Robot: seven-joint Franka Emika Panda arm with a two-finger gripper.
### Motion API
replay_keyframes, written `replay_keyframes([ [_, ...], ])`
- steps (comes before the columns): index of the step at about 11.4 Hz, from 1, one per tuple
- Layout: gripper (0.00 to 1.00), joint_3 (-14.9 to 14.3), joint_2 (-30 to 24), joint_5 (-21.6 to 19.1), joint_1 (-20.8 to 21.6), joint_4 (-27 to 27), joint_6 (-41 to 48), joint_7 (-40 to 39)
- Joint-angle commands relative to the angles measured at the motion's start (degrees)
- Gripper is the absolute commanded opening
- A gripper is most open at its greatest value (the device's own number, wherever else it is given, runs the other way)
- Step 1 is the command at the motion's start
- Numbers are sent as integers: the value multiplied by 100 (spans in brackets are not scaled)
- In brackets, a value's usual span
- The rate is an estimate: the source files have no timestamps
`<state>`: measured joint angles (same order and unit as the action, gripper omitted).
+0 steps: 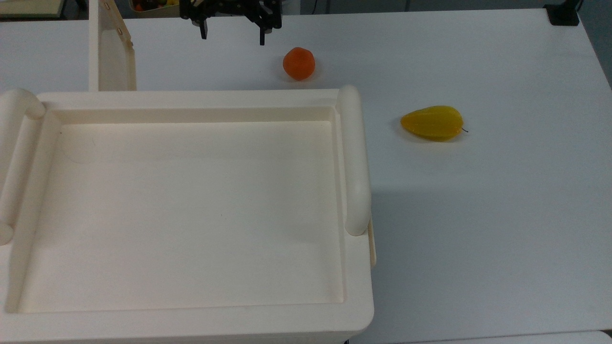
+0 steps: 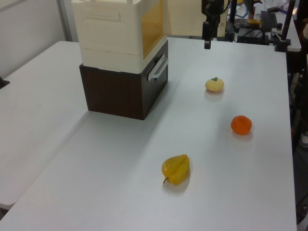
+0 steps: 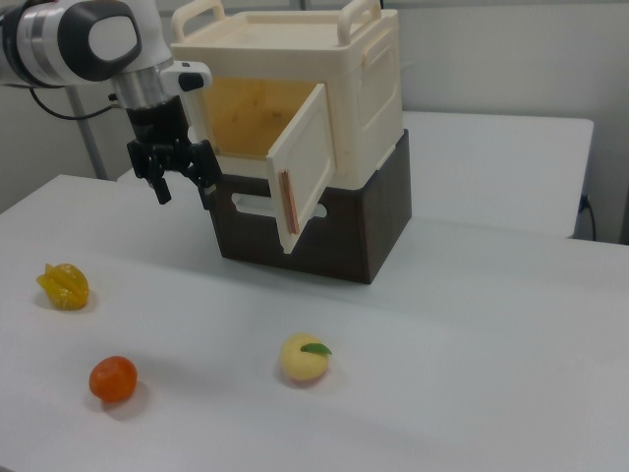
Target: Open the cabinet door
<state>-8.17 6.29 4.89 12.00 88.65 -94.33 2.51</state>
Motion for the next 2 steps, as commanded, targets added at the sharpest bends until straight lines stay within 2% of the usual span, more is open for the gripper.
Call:
replay_keyframes([
  [1,100,0,-181,-67,-66,170,143,-49],
  [2,100,9,-181,-67,-66,170,143,-49],
])
